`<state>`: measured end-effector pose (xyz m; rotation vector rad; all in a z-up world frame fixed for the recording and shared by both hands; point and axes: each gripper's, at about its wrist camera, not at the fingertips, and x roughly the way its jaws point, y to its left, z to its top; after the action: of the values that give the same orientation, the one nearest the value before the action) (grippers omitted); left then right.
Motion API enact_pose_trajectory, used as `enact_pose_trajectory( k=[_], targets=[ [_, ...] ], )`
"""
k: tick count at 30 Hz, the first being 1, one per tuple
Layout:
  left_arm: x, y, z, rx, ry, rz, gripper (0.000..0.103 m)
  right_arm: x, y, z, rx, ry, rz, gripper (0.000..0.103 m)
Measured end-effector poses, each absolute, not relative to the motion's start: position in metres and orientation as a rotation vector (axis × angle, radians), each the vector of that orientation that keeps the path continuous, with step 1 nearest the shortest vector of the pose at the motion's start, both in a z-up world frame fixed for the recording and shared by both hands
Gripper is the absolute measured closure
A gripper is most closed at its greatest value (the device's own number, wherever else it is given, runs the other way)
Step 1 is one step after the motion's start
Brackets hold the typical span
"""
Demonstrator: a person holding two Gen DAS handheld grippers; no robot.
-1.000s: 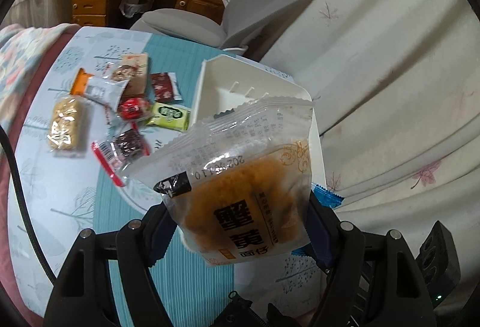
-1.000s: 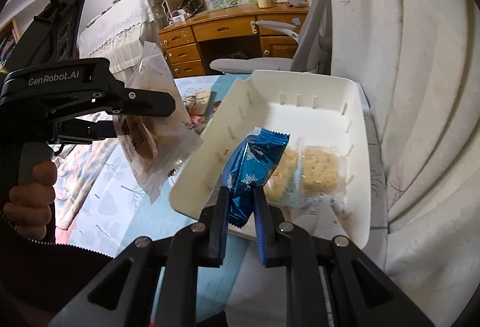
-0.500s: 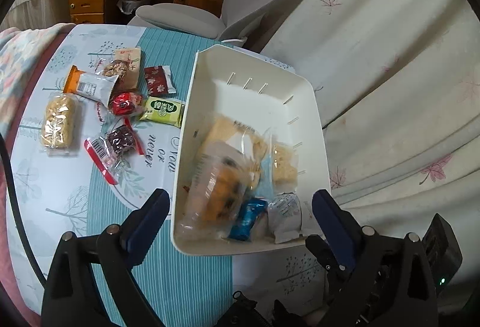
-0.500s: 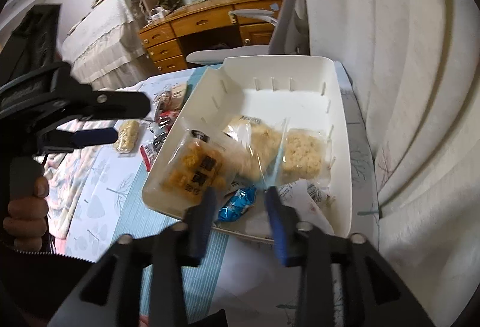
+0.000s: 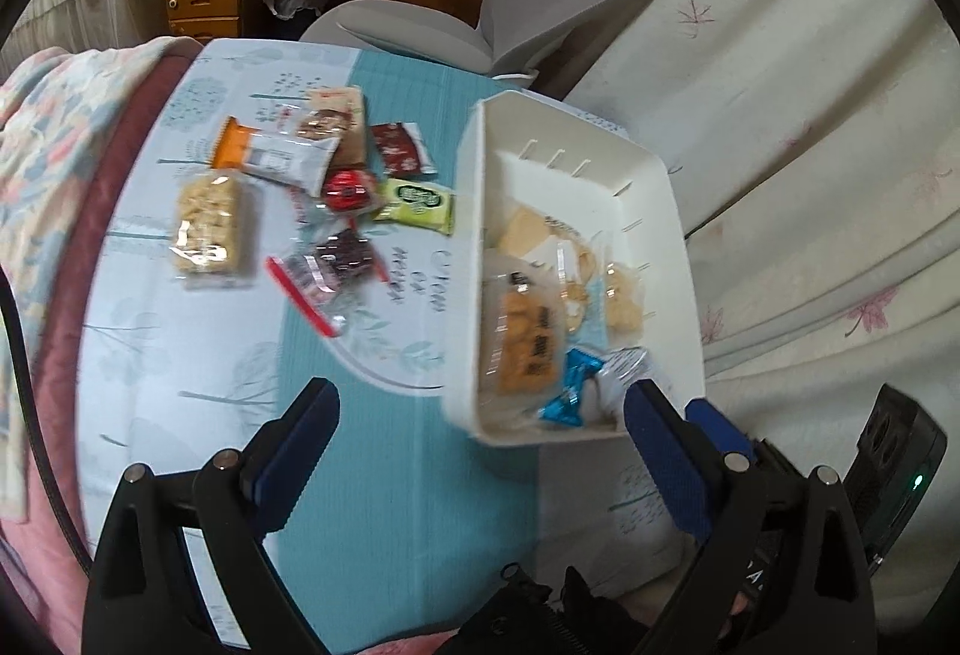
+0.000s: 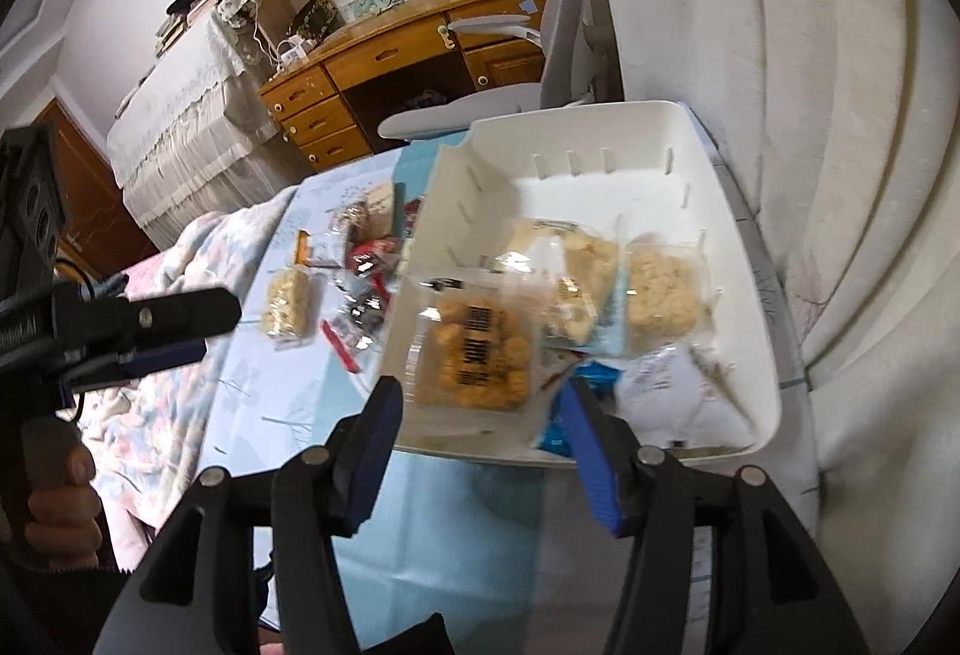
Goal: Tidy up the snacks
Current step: 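Move both open tools back from the tray toward the remaining snacks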
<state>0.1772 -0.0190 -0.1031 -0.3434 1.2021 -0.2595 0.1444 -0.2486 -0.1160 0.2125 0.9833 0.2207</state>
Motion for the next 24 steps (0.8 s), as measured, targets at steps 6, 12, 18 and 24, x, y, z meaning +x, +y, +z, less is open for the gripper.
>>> enact_pose_trajectory(
  k=[6, 12, 18, 24],
  targets=[
    [0.172, 0.028, -0.094, -0.294, 1.196, -0.288, 0.008, 0.136, -0.205, -0.111, 0.257, 0.968, 0.193, 0.037],
    [0.177, 0.073, -0.093, -0.248, 1.200, -0.299, 0.008, 0.129, -0.158, -0.109, 0.287, 0.939, 0.155, 0.030],
    [0.185, 0.114, -0.097, -0.197, 1.208, -0.320, 0.008, 0.132, -0.120, -0.117, 0.330, 0.937, 0.109, 0.030],
    [0.202, 0.145, -0.105, -0.160, 1.212, -0.309, 0.008, 0.146, -0.094, -0.128, 0.375, 0.963, 0.063, 0.030]
  ],
)
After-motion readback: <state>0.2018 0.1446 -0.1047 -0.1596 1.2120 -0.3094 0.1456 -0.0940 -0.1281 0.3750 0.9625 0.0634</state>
